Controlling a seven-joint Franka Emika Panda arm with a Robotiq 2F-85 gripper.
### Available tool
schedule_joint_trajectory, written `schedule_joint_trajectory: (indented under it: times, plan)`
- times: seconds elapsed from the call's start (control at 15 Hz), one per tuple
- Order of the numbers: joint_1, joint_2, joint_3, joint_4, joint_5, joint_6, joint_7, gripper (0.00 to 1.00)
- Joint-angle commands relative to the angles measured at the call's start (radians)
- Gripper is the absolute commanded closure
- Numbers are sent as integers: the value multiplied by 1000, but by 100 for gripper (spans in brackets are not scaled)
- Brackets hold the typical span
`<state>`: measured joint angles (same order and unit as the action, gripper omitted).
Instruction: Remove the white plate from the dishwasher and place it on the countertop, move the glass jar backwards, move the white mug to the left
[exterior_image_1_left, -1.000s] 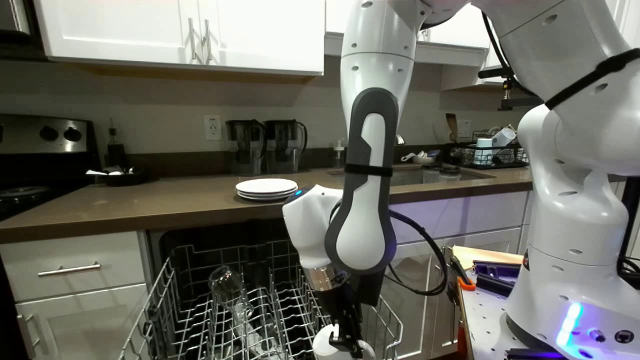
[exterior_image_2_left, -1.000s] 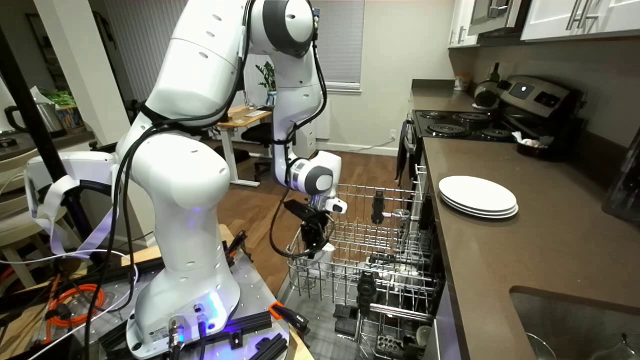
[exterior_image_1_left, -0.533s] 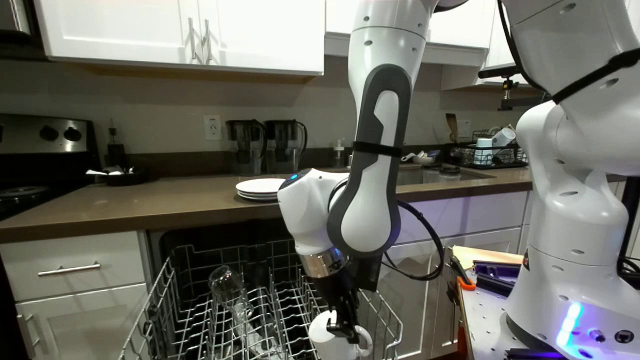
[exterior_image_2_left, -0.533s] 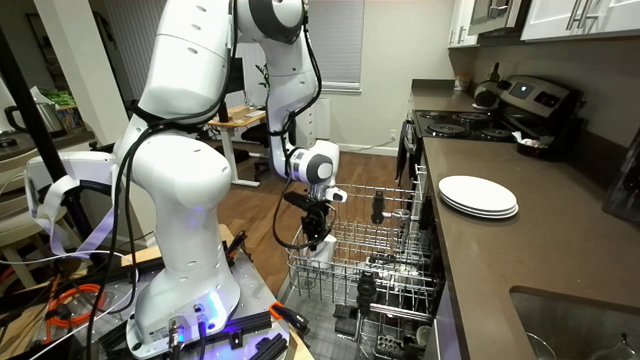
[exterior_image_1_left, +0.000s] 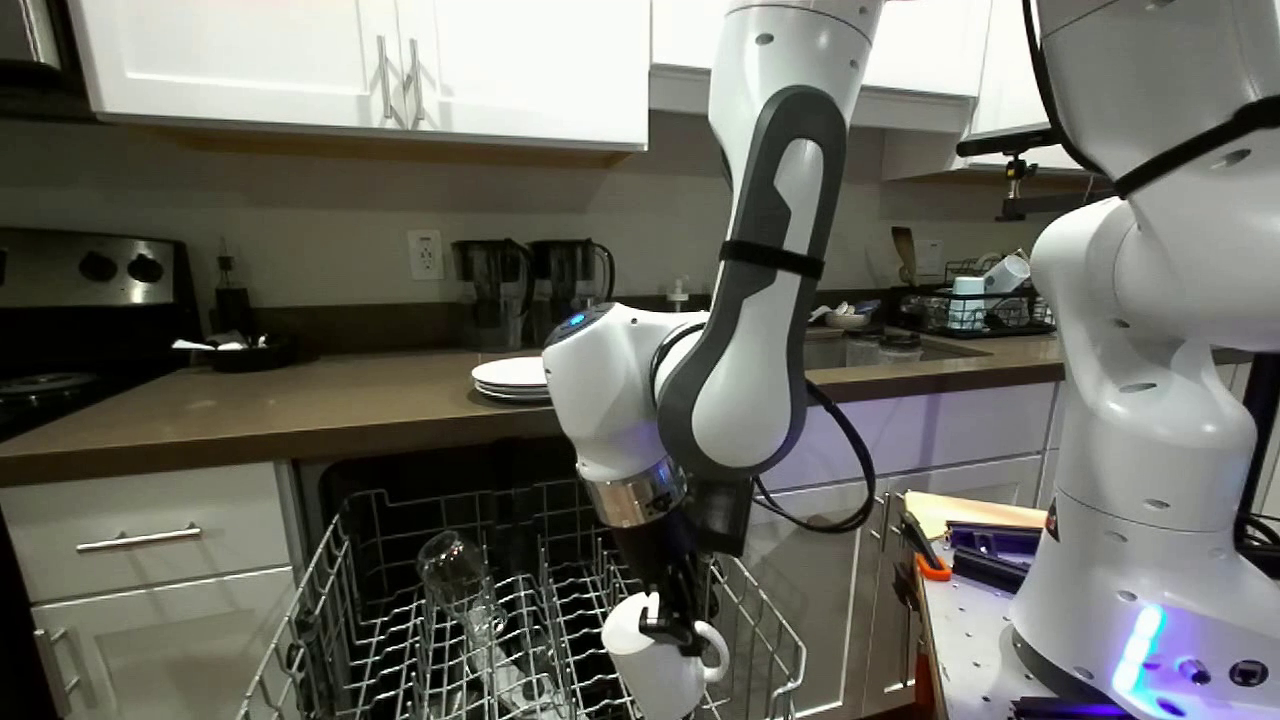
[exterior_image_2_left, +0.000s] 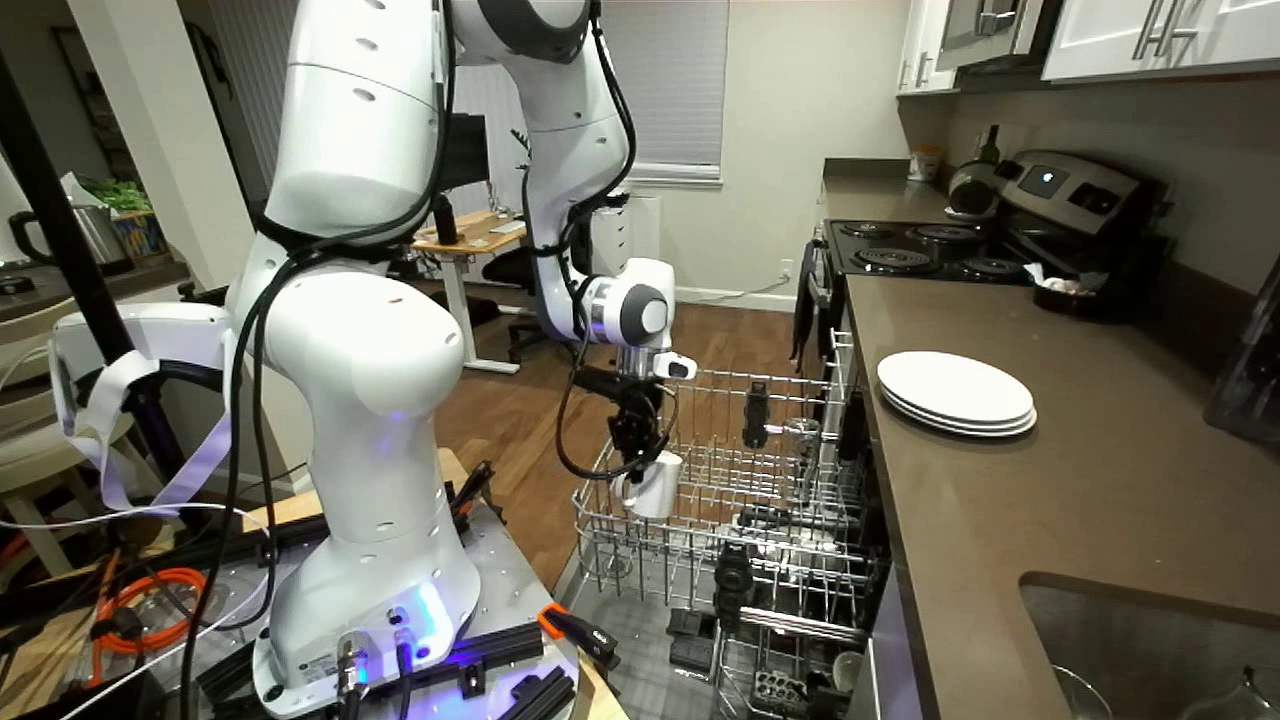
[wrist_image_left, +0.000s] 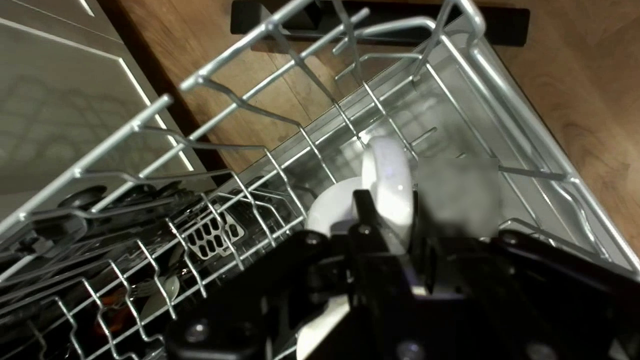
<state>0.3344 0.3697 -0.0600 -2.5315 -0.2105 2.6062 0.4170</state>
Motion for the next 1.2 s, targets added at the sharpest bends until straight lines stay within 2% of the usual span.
schedule_joint_trajectory:
  times: [0.0, 0.33, 0.47, 0.53, 0.87, 0.93, 1.13]
  plan:
    - [9, -53, -25, -14, -78, 23, 60, 95]
    - [-1, -53, -39, 11, -110, 73, 62, 95]
    - [-25, -58, -15, 2, -64, 78, 25, 95]
    - [-15, -24, -23, 22, -80, 68, 35, 82]
    - [-15, -24, -21, 22, -79, 68, 34, 82]
    - [-15, -24, -21, 22, -79, 68, 34, 95]
    - [17, -35, -50, 43, -137, 62, 70, 95]
